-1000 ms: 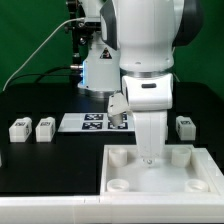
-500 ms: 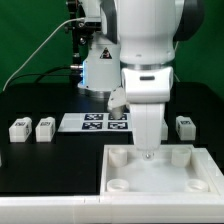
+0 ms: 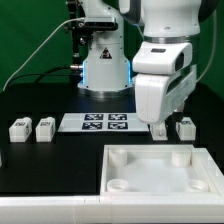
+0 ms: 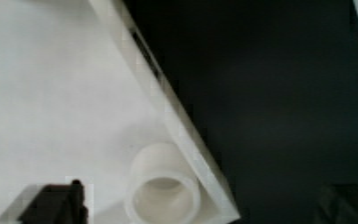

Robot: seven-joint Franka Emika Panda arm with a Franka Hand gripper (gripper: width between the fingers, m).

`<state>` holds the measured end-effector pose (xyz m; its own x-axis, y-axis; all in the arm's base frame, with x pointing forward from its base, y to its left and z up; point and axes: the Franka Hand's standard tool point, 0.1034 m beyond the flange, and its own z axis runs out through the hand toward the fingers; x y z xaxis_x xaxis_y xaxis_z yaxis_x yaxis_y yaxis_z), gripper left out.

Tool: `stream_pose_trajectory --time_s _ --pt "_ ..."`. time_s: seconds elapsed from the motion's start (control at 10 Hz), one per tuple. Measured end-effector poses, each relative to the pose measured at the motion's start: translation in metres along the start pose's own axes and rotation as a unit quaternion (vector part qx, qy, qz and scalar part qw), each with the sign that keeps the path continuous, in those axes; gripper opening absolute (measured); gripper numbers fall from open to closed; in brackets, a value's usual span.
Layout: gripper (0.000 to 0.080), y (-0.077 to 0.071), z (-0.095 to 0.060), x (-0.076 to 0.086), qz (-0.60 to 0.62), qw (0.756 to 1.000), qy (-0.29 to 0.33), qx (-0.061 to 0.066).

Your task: Assemble one leg

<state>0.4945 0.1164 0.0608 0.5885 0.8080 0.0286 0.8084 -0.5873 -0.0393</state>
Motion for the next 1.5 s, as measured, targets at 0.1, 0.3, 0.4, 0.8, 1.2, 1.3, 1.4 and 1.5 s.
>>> stream_pose_trajectory --time_s 0.1,0.3,0.4,0.8,1.2,1.3,1.4,1.5 --pt "0.0648 -0.01 0.001 0.008 0.076 0.997 0.001 0.001" --pt "0.0648 -0.027 0.006 0.018 0.201 0.979 0.004 0.008" --pt "0.0648 -0.033 0.006 0.023 0.257 0.966 0.004 0.012" --pt "0.0648 -0.034 0.004 0.028 0.354 0.935 0.008 0.022" --pt "0.0648 -0.067 0.003 0.018 0.399 0.898 -0.167 0.086" --pt "0.0648 -0.067 0.005 0.02 0.395 0.888 -0.212 0.105" --pt "0.0648 -0.07 0.009 0.018 0.392 0.877 -0.251 0.121" --pt "0.0648 -0.069 0.012 0.019 0.39 0.871 -0.269 0.129"
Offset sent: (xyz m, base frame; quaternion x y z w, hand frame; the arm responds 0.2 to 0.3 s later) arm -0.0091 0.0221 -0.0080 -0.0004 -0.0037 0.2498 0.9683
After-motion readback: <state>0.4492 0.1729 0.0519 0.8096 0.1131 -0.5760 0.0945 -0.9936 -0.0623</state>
